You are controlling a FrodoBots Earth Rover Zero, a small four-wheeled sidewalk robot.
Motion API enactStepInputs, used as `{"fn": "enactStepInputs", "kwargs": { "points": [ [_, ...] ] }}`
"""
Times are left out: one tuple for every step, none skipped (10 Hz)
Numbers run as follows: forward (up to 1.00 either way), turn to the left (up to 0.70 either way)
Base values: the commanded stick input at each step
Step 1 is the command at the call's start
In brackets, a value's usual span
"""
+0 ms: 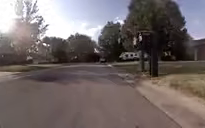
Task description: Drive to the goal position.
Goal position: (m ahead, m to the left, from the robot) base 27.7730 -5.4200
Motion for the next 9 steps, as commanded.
{"fn": "enactStepInputs", "kwargs": {
  "points": [
    [0.85, 0.0],
    [0.85, 0.0],
    [0.85, 0.0],
    [0.85, 0.0],
    [0.85, 0.0],
    [0.85, 0.0],
    [0.85, 0.0],
    [0.85, 0.0],
    [0.85, 0.0]
  ]
}}
